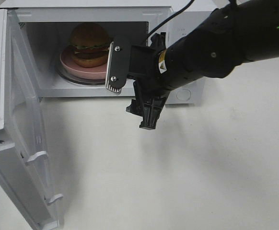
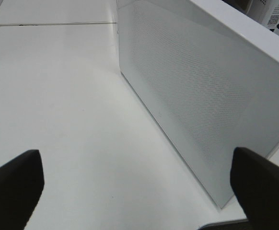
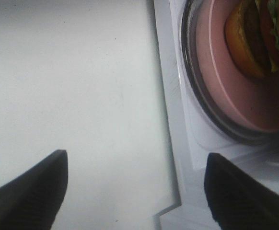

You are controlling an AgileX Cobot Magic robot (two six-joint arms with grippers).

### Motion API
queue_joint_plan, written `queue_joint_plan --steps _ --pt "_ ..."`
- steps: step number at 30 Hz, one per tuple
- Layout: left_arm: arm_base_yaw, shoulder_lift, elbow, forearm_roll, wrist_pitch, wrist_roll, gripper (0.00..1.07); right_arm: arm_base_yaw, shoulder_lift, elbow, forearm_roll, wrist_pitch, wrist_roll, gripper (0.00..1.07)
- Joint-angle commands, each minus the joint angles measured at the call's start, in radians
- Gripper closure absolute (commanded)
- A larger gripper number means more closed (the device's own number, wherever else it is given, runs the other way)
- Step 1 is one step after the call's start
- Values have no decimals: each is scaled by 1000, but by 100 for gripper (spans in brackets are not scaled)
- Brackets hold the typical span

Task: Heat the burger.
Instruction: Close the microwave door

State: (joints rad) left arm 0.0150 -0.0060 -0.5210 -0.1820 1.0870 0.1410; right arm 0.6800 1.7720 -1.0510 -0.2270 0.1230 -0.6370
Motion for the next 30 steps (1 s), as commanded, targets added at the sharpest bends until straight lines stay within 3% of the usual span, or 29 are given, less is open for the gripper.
queue_joint_plan --steps 1,11,13,17,19,28,30 --pt "-5 -17 2 -3 -13 -1 9 -2 -89 81 5 21 188 31" --pt "-5 -17 2 -3 -13 -1 9 -2 -268 233 8 166 515 31" --pt "-5 -17 2 -3 -13 -1 9 -2 -347 271 9 324 679 31" --pt "-5 -17 2 -3 -13 -1 9 -2 -403 278 8 489 737 31" --pt "-5 -17 2 -3 -13 -1 9 -2 -464 278 21 664 766 31" --pt "-5 -17 2 -3 -13 -1 9 -2 -622 279 75 914 766 31" --pt "-5 -17 2 -3 -13 -1 9 -2 -731 301 75 945 766 31"
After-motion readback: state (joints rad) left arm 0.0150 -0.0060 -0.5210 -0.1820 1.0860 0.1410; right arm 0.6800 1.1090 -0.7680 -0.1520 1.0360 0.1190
